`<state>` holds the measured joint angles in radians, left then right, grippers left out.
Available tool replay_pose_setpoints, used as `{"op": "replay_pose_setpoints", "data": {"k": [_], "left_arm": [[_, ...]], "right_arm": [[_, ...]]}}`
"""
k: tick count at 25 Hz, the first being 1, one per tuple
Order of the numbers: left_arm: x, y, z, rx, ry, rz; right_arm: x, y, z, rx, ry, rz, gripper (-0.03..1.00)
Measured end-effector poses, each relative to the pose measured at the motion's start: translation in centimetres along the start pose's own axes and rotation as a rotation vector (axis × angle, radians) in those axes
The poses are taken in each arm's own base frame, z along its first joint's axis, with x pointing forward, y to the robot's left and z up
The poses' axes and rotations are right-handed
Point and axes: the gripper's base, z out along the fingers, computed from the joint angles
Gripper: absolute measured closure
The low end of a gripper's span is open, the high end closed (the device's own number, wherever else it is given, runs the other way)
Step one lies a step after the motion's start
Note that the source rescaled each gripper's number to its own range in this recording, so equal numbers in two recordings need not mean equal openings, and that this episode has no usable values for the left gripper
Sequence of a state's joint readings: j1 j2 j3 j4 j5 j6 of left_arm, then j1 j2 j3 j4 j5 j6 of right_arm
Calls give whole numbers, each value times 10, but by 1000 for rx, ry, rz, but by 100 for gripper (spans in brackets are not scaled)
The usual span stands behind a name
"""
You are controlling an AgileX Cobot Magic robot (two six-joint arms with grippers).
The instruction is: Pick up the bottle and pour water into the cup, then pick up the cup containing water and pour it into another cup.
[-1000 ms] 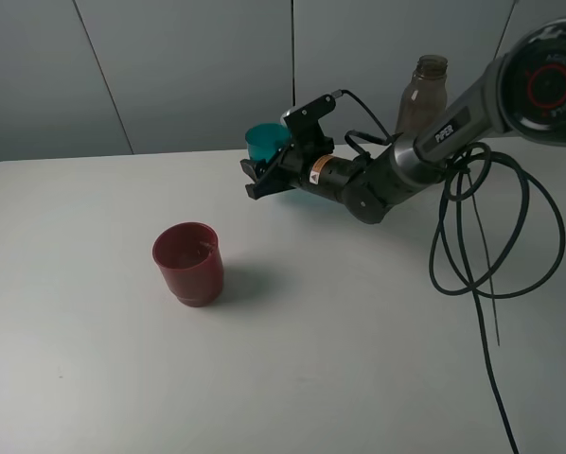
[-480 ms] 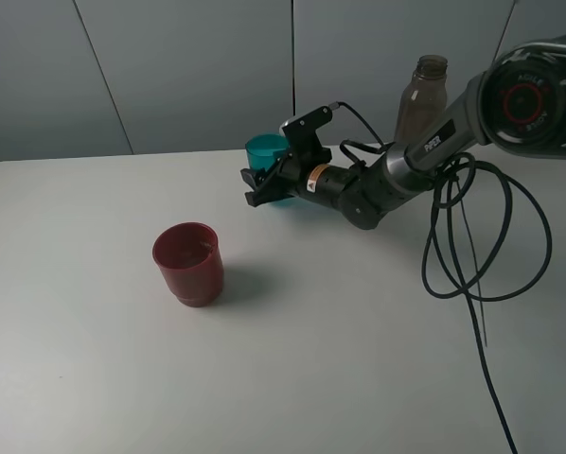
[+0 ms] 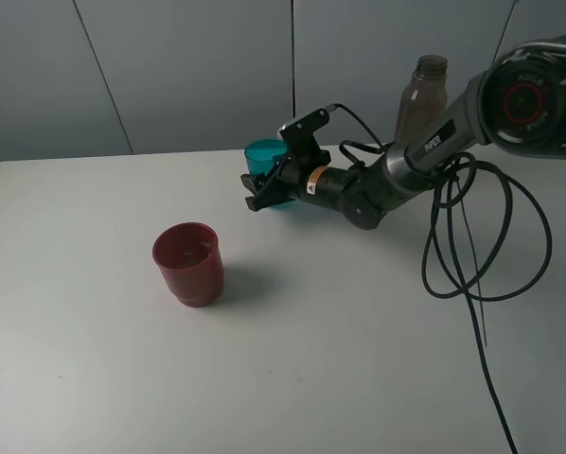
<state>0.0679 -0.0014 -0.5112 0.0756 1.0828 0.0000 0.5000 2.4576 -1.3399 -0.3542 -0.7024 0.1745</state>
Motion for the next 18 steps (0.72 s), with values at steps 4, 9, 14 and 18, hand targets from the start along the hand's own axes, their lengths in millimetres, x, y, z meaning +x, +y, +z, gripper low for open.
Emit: {"op": "replay_pose_setpoints", "data": {"k": [4,9,14,18], "left_arm": [[0,0,0,0,0,0],[0,0,0,0,0,0],[0,0,0,0,0,0],[0,0,0,0,0,0]], "right_arm": [[0,1,0,-7,1,-8,17],[4,3,-5,-17,22,-17,-2],[-2,7,-25,-19,46,-61,-3],[-1,6,-47,6,96,-121,-3]]}}
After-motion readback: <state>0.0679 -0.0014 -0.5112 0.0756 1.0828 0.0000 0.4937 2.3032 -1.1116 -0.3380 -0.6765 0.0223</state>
